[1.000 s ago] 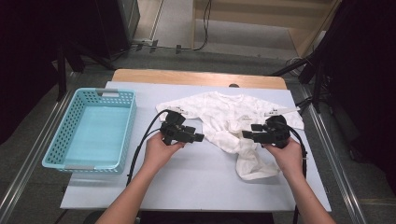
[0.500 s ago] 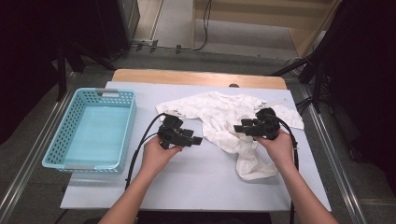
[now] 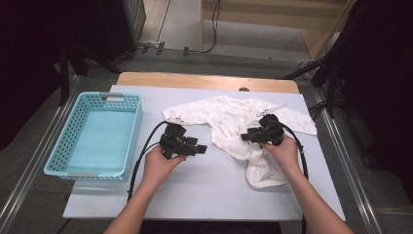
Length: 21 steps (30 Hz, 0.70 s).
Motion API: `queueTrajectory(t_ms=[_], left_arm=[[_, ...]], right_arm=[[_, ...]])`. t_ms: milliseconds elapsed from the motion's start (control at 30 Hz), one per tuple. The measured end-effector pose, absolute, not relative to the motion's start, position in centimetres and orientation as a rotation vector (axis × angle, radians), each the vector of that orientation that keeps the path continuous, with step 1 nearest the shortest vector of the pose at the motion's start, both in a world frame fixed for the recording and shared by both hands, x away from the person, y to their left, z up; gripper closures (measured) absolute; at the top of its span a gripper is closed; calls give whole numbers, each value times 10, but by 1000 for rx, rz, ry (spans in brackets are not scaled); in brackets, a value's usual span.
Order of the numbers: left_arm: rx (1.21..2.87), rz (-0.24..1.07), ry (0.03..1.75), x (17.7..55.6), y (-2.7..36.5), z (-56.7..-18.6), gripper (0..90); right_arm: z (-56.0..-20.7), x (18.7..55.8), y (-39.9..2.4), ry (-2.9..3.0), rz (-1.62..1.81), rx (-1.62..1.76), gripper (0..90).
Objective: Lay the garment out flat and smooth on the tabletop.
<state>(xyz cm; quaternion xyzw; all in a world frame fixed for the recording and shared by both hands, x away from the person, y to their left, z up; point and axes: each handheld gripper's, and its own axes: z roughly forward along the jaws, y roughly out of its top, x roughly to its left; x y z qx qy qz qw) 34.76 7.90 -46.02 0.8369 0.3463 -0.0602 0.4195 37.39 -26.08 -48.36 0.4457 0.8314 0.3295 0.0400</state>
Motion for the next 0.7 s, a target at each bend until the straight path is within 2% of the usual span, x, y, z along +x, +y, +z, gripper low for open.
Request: queueTrajectory(t_ms=[200,400,700], left_arm=[[2099,-156,871,348,78,-462,417],[2108,-152,873,348,77,-464,418],[2094,-141,878,349,79,-462,418]], right_arm=[[-498,382,-267,2540,962,1416,545],[-503,385,-279,2495,1024,1544,708],[-476,370,-294,2411,1222,1531,727]])
